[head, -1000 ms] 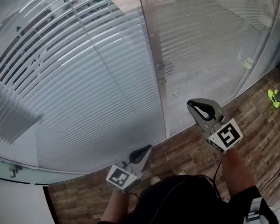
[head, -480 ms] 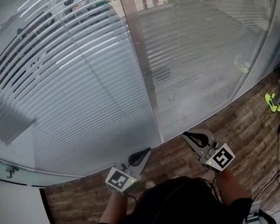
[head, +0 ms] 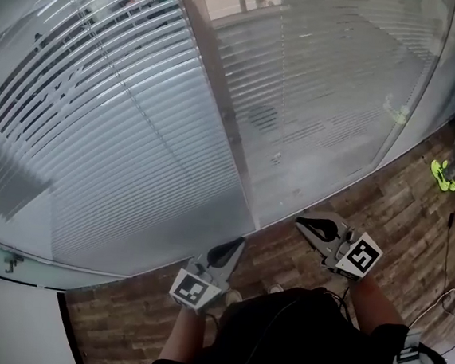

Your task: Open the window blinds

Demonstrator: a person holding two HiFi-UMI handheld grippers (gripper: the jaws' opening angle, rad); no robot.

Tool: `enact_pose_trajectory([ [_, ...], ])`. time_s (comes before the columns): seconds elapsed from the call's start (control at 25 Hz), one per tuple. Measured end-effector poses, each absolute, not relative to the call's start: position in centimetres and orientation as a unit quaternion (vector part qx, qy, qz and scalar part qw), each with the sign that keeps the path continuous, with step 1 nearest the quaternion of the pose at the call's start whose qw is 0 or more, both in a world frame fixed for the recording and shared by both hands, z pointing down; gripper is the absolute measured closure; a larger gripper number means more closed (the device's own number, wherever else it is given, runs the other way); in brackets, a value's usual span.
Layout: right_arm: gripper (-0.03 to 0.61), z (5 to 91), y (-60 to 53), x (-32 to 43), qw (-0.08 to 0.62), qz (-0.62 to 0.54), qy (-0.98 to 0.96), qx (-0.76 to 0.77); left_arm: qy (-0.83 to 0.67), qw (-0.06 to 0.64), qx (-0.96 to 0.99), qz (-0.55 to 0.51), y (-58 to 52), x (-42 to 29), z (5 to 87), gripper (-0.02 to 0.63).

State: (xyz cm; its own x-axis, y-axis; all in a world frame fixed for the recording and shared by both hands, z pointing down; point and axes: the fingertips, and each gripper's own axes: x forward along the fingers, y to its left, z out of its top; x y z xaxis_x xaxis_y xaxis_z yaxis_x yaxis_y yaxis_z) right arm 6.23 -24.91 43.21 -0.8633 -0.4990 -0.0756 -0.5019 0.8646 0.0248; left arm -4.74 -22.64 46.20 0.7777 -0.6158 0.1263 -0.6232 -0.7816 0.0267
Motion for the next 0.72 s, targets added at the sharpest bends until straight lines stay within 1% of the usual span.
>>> enact_pose_trajectory([
  [0.72,0.572,44.09,-24.94,6.18,0.031,0.02,0.974,-0.225,-0.351,0.03,0.934,0.06,-22.54,-4.06,46.23,0.609],
])
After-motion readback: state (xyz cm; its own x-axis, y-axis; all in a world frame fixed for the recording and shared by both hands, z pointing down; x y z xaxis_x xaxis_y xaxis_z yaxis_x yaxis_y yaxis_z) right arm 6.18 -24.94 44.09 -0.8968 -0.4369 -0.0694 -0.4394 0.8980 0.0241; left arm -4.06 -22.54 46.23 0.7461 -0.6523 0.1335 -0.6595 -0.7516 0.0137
